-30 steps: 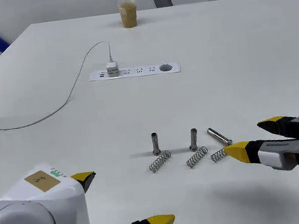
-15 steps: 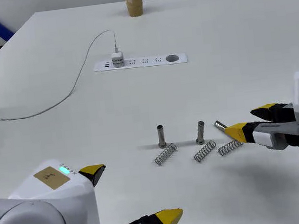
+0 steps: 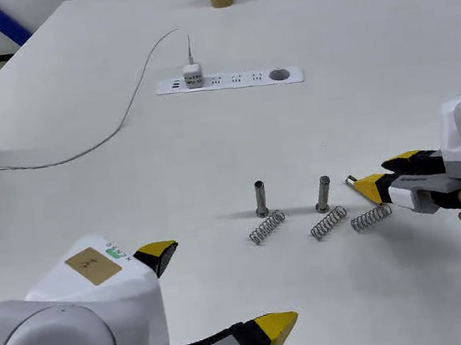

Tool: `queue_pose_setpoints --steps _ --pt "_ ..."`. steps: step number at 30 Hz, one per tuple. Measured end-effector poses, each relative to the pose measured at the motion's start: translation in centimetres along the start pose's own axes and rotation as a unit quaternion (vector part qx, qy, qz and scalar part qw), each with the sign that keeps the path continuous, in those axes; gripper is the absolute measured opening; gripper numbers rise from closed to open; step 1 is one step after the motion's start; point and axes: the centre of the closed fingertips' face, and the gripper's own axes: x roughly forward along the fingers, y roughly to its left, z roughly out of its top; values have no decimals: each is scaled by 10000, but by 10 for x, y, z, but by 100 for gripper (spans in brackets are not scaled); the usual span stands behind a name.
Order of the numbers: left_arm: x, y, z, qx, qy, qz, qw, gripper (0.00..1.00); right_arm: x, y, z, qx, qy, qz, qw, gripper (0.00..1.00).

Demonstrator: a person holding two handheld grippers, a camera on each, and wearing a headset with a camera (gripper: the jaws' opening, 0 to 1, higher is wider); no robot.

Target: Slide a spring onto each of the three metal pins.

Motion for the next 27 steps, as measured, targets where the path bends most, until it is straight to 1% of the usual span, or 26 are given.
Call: queue_pose_setpoints --steps 6,14,18,25,27 --pt "2 2 1 12 -1 -4 10000 82 12 -1 -4 83 75 74 9999 26" --pt "5 1 1 23 18 -48 10000 82 27 0 -8 45 216 174 9996 19" --pt "6 0 1 21 21 -63 10000 82 34 -1 -9 -4 266 171 9995 17" --pt "5 2 1 7 28 -47 10000 81 40 0 -12 12 383 192 9991 13" --pt "5 2 1 11 33 -42 10000 81 39 -1 -13 15 426 132 9990 13"
